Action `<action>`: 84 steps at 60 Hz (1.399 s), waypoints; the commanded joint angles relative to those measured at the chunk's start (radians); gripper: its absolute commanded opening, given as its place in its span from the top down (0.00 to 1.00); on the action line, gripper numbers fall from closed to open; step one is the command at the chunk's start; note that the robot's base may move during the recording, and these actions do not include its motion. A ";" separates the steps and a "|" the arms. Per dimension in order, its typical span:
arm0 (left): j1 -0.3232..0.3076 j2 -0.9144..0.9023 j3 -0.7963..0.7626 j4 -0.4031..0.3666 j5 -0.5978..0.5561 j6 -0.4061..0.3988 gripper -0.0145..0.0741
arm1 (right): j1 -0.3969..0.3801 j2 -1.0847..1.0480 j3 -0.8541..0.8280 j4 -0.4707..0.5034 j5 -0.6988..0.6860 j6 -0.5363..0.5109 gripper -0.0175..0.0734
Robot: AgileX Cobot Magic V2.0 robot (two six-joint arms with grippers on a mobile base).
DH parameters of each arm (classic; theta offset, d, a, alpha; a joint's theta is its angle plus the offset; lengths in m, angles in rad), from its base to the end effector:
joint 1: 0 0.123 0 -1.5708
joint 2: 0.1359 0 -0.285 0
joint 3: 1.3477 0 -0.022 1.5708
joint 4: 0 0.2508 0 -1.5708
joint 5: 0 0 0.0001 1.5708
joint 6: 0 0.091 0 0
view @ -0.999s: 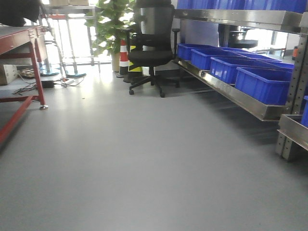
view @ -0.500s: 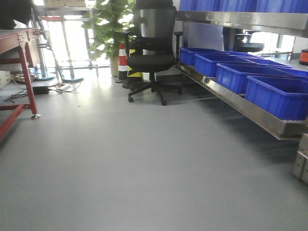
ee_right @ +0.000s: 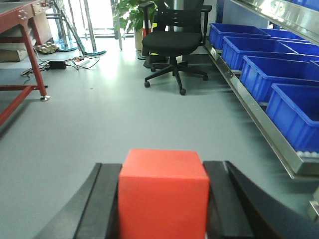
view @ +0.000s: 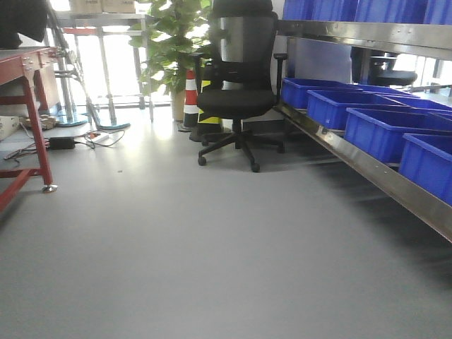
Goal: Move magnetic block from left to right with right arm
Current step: 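Drive the base across the room carrying the cube in the right gripper, then drive the base up to the second dark table, cube held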
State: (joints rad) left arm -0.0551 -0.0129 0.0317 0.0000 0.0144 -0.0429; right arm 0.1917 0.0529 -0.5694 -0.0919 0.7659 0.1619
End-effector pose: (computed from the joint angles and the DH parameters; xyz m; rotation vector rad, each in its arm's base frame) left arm 0.0566 -0.0031 0.2019 0.0093 1.5173 -0.0784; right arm 0.0047 -0.0050 0.3224 -0.0363 1.7327 0.1566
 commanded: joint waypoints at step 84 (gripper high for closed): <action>0.001 -0.011 0.010 0.000 -0.090 -0.004 0.97 | -0.006 0.018 -0.025 -0.009 -0.090 -0.004 0.53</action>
State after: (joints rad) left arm -0.0551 -0.0129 0.0317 0.0000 0.0144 -0.0429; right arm 0.1917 0.0529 -0.5694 -0.0919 0.7659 0.1619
